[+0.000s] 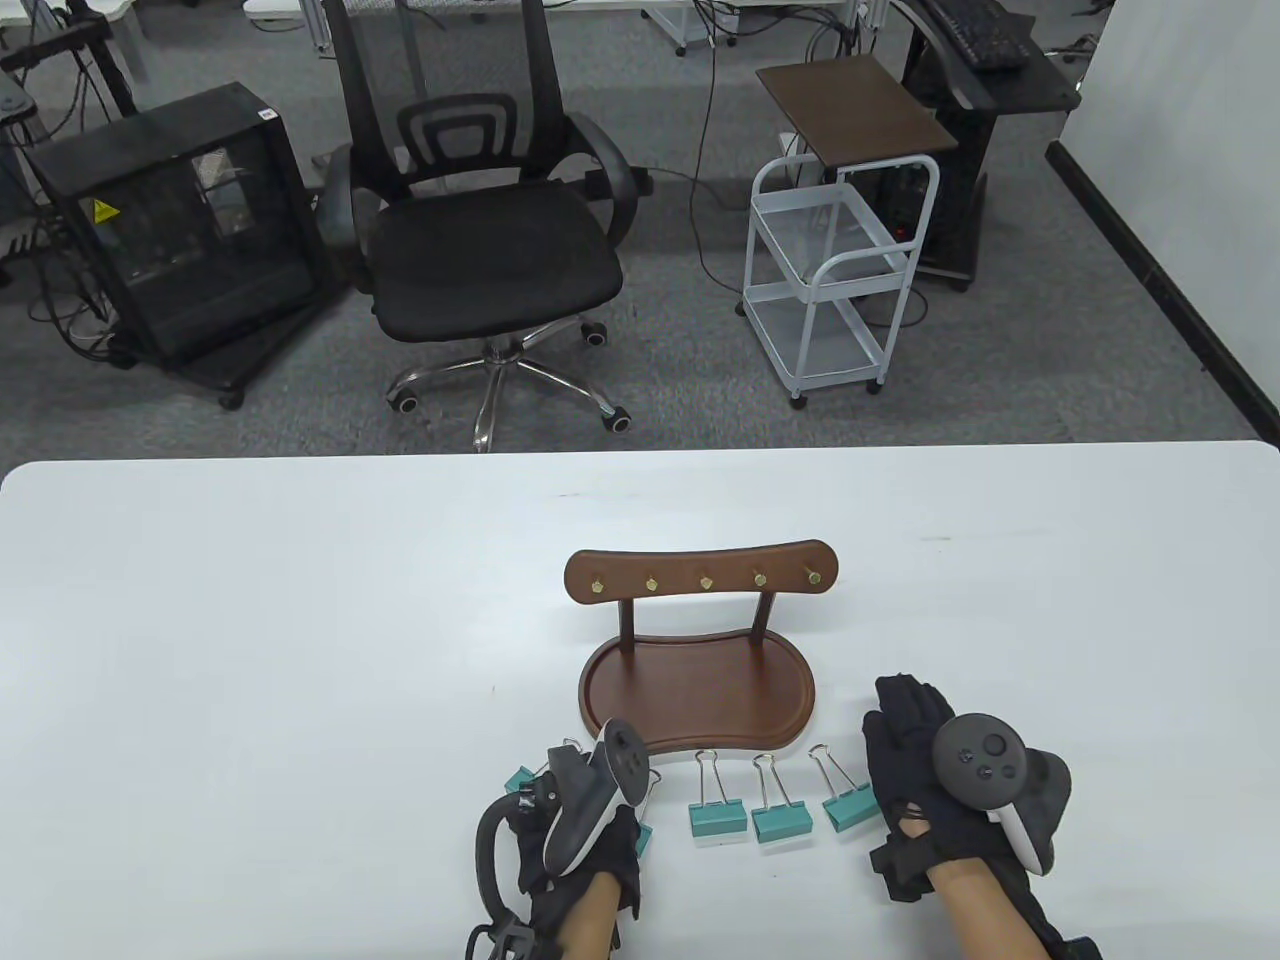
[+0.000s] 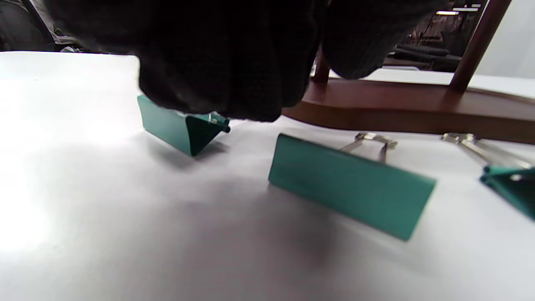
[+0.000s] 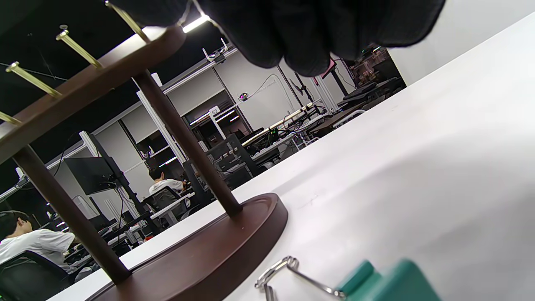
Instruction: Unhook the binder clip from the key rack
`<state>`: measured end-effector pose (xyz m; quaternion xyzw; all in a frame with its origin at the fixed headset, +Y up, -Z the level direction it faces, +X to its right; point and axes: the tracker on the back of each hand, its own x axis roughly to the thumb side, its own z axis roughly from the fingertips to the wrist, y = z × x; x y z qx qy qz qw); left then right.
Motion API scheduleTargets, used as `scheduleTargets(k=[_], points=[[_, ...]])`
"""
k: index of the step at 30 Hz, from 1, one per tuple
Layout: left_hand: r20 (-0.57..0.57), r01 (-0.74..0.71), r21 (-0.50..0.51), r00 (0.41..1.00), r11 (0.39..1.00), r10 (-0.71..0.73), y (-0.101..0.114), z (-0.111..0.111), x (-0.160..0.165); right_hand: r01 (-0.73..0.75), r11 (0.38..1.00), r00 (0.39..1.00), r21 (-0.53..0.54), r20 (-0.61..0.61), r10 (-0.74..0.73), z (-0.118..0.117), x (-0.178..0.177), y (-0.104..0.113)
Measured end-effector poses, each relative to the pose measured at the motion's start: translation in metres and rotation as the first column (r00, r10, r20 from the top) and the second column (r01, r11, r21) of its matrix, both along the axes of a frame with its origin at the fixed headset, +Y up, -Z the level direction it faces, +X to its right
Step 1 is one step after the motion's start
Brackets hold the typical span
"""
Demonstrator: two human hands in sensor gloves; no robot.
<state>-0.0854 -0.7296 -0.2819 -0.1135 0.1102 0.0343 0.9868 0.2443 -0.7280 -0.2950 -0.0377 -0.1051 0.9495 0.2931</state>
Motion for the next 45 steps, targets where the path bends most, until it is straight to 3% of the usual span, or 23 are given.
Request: scheduleTargets(k=[9, 18, 24, 30, 45], points=[[0.079, -0.168, 0.179, 0.985, 0.969, 0.156, 0.024, 0.004, 0.002, -0.126, 0.992, 0.992, 0.026, -0.020, 0.126, 0.003, -0.011, 0.002], [0.214, -0.277, 0.244, 0.950, 0.929, 0.227, 0.029, 0.004, 0.008, -0.235, 0.971, 0.970, 0.032, -0.055, 0.237, 0.004, -0.037, 0.004], [0.265, -0.301, 0.205, 0.933, 0.931, 0.243, 0.025, 0.002, 0.012, -0.257, 0.965, 0.963, 0.047, -0.076, 0.260, 0.004, -0.046, 0.001], [0.284, -0.324, 0.229, 0.924, 0.918, 0.255, 0.024, 0.002, 0.007, -0.280, 0.959, 0.954, 0.043, -0.096, 0.283, 0.004, -0.048, -0.003], [0.271, -0.316, 0.203, 0.928, 0.927, 0.258, 0.021, 0.001, 0.001, -0.270, 0.962, 0.958, 0.040, -0.090, 0.273, 0.006, -0.042, -0.002]])
